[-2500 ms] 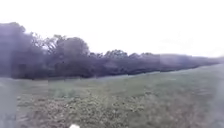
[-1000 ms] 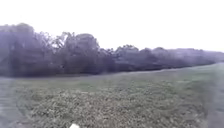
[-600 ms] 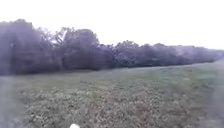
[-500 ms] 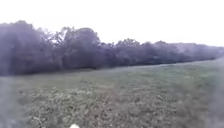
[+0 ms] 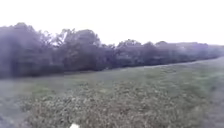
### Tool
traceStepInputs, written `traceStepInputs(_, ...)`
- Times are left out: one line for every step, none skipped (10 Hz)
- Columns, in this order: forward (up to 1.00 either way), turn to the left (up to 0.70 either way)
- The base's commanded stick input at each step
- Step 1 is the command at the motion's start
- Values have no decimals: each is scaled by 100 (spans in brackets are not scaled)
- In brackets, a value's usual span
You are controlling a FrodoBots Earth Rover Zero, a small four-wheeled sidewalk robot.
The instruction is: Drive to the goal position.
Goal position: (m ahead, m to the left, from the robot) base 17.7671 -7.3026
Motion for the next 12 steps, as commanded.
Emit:
traceStepInputs(70,-30)
traceStepInputs(70,-35)
traceStepInputs(70,-35)
traceStepInputs(70,-28)
traceStepInputs(70,-12)
traceStepInputs(70,0)
traceStepInputs(70,0)
traceStepInputs(70,0)
traceStepInputs(70,0)
traceStepInputs(70,0)
traceStepInputs(70,0)
traceStepInputs(70,0)
